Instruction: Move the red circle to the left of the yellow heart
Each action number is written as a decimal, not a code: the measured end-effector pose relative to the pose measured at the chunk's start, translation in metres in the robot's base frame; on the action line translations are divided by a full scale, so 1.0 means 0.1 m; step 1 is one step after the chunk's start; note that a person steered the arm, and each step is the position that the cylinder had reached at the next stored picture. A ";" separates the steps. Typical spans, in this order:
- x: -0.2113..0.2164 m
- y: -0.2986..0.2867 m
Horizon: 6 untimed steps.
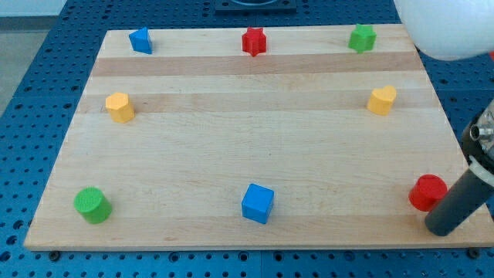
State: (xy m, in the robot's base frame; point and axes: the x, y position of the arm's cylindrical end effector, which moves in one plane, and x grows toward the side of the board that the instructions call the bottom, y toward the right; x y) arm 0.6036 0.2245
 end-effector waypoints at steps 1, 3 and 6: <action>-0.06 -0.03; -0.39 -0.03; -1.01 0.14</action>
State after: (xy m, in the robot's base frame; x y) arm 0.5028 0.2388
